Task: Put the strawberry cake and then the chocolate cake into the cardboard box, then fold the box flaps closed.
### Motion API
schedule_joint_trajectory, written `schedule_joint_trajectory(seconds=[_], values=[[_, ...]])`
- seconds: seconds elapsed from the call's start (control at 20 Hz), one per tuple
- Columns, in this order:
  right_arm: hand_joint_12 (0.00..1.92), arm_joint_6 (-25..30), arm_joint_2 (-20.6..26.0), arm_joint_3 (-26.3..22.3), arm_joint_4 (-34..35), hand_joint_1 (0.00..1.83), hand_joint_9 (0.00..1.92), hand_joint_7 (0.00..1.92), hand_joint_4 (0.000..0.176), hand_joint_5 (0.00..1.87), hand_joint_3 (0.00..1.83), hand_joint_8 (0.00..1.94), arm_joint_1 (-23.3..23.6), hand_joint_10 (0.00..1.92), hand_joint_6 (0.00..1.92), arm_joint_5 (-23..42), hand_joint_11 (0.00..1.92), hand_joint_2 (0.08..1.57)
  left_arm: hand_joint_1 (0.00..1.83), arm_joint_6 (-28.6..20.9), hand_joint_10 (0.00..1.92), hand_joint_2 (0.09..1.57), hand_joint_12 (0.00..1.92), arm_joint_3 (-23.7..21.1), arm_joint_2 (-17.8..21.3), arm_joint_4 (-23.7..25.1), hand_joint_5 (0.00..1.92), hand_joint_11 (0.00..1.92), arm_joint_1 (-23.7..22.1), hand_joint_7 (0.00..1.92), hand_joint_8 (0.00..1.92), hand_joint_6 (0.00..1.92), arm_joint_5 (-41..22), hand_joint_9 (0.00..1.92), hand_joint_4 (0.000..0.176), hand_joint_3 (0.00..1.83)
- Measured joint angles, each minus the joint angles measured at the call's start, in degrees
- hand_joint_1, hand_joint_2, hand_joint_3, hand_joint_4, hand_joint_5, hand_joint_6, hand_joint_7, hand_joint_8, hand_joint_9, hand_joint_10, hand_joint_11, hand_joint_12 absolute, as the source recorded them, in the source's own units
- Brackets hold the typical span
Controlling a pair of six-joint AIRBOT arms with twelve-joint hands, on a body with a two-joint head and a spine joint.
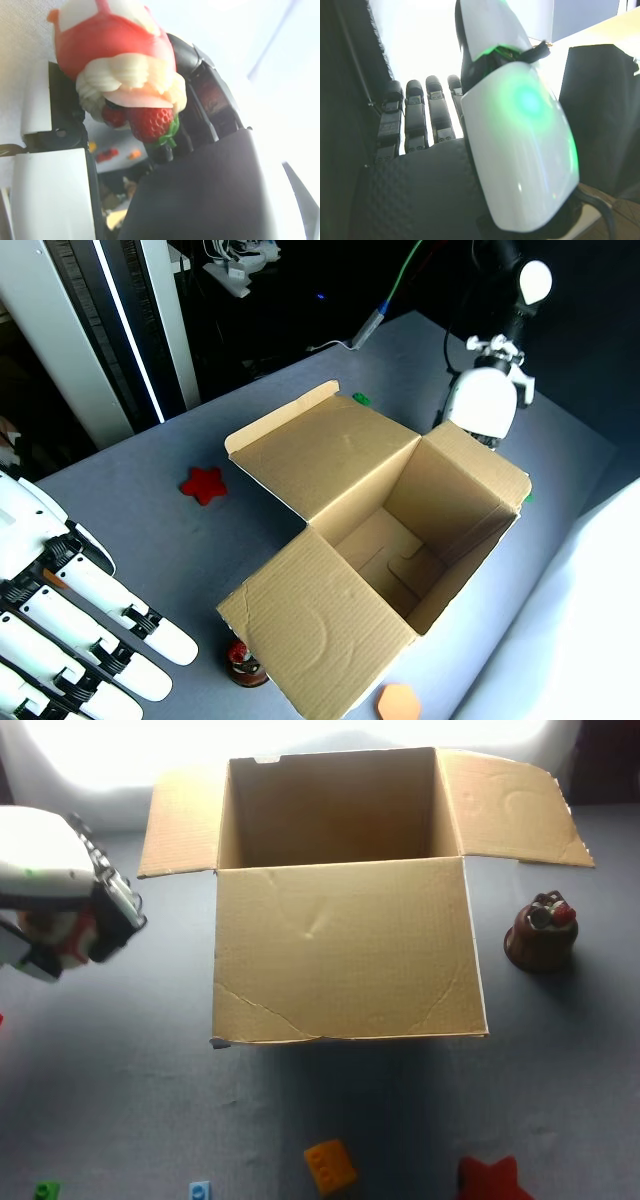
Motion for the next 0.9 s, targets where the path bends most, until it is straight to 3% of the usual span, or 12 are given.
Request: schedule_joint_trajectory(seconds=[0.05, 0.25, 0.3, 0.35, 0.45, 0.5, 0.65, 0.8, 0.9], values=[[0.23, 0.0, 0.02, 0.0, 0.0, 1.11, 0.04, 0.02, 0.005, 0.01, 0.0, 0.0, 0.0, 0.01, 0.0, 0.0, 0.01, 1.05, 1.35, -0.76, 1.36, 1.18, 1.6, -0.31, 0.74, 0.92, 0.86, 0.83, -1.03, 0.75, 1.27, 1.17, -0.22, 0.85, 0.0, 0.0], [0.27, -0.17, 0.0, 0.0, -0.02, 1.08, 0.04, 0.01, 0.0, 0.0, 0.01, 0.0, 0.0, 0.01, 0.0, 0.0, 0.0, 1.07, 1.35, -3.74, 1.38, 1.18, 1.6, -2.45, 3.72, 6.34, 0.83, 0.83, -5.92, 0.76, 1.26, 1.2, -1.16, 0.85, 0.0, 0.0], [0.4, -0.17, 0.0, 0.0, 0.0, 1.08, 0.05, 0.02, 0.0, 0.0, 0.0, 0.0, 0.0, 0.01, 0.0, 0.02, 0.0, 1.07, 1.36, -5.01, 1.4, 1.18, 1.61, -2.95, 4.66, 8.39, 0.85, 0.83, -7.61, 0.76, 1.26, 1.14, -1.46, 0.86, 0.0, 0.0], [0.4, -0.17, 0.02, 0.0, 0.0, 1.08, 0.05, 0.02, 0.0, 0.0, 0.0, 0.0, 0.0, 0.01, 0.0, 0.0, 0.0, 1.07, 1.36, -5.7, 1.4, 1.18, 1.61, -3.02, 5.07, 9.55, 0.85, 0.83, -8.66, 0.76, 1.26, 1.14, -2.01, 0.86, 0.0, 0.0], [0.04, -0.17, 0.0, 0.0, 0.0, 1.14, 0.02, 0.03, 0.0, 0.02, 0.0, 0.01, 0.0, 0.01, 0.0, 0.02, 0.0, 1.05, 1.36, -7.21, 1.39, 1.17, 1.62, -3.65, 6.29, 12.35, 0.84, 0.83, -12.35, 0.78, 1.24, 1.13, -2.78, 0.87, 0.0, 0.0], [0.01, -0.17, 0.0, 0.0, 0.0, 1.14, 0.02, 0.03, 0.0, 0.01, 0.0, 0.01, 0.0, 0.01, 0.0, 0.02, 0.0, 1.05, 1.36, -8.2, 1.41, 1.17, 1.63, -3.65, 6.64, 13.86, 0.85, 0.82, -14.32, 0.77, 1.25, 1.11, -3.21, 0.86, 0.0, 0.0], [0.0, -0.2, 0.0, 0.0, 0.0, 1.11, 0.02, 0.03, 0.0, 0.0, 0.01, 0.0, 0.0, 0.01, 0.0, 0.07, 0.0, 1.08, 1.36, -9.68, 1.39, 1.17, 1.62, -3.65, 6.97, 17.97, 0.87, 0.83, -17.81, 0.78, 1.23, 1.09, -4.42, 0.87, 0.0, 0.0], [0.0, -0.22, 0.0, 0.0, 0.0, 1.2, 0.03, 0.04, 0.002, 0.0, 0.0, 0.01, 0.0, 0.02, 0.0, 0.17, 0.0, 1.04, 1.36, -11.15, 1.43, 1.17, 1.65, -3.65, 6.91, 21.79, 0.86, 0.82, -21.97, 0.78, 1.25, 1.07, -6.51, 0.85, 0.0, 0.0], [0.0, -0.22, 0.0, 0.0, 0.0, 1.12, 0.02, 0.02, 0.0, 0.0, 0.01, 0.0, 0.0, 0.01, 0.0, 0.24, 0.0, 1.07, 1.36, -11.85, 1.39, 1.17, 1.63, -4.02, 6.8, 24.61, 0.85, 0.83, -24.33, 0.79, 1.24, 1.1, -6.97, 0.87, 0.0, 0.0]])
